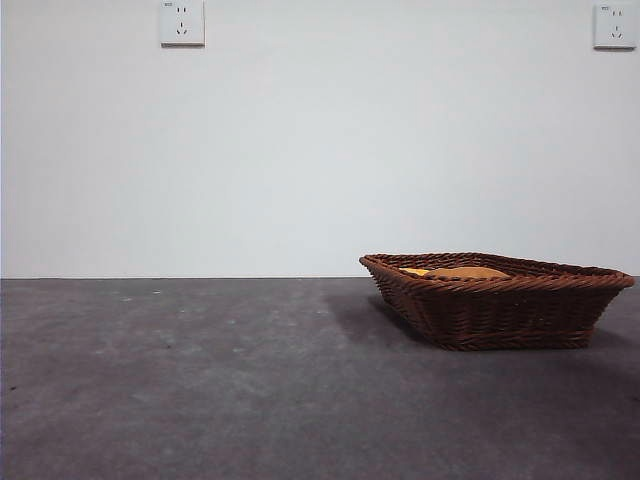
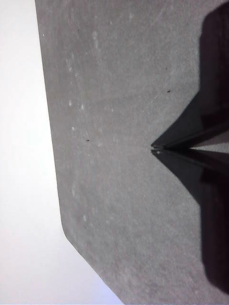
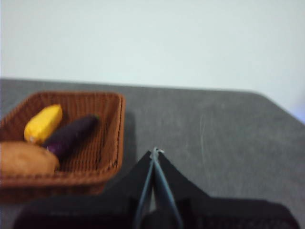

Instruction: Help me put the vegetables on the table into the basket

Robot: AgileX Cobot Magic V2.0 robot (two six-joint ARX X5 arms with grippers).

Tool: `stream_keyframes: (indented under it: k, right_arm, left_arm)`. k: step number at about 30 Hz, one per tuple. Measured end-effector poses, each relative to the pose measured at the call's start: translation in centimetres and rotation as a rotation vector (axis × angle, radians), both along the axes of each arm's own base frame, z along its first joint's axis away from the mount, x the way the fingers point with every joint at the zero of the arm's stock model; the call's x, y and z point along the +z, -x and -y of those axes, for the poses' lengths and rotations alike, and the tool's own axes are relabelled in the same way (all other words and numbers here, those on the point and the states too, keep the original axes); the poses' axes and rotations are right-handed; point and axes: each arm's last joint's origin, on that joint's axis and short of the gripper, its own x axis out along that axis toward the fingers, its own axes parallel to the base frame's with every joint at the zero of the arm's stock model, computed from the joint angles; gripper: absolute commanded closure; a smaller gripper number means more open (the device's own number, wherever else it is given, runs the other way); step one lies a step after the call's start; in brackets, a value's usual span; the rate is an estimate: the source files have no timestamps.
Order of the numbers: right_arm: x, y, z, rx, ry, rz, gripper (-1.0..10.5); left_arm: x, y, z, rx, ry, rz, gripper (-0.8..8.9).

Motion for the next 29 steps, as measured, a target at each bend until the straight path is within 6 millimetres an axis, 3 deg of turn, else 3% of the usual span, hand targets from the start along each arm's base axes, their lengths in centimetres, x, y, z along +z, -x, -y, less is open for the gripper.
stream_keyframes:
  k: [8,29]
  right_arm:
    - [-1.4,0.1,0.0,-0.008,-0.007,-0.141,9.5]
    - [-1.4,0.1,-0.3,0.027,-0.005,-0.141,9.5]
  left_arm:
    - [0.0,0.0,0.0,0.0,0.0,-0.006,8.15]
    - [-0.1,0.0,0.0,0.0,0.001,-0.013,8.15]
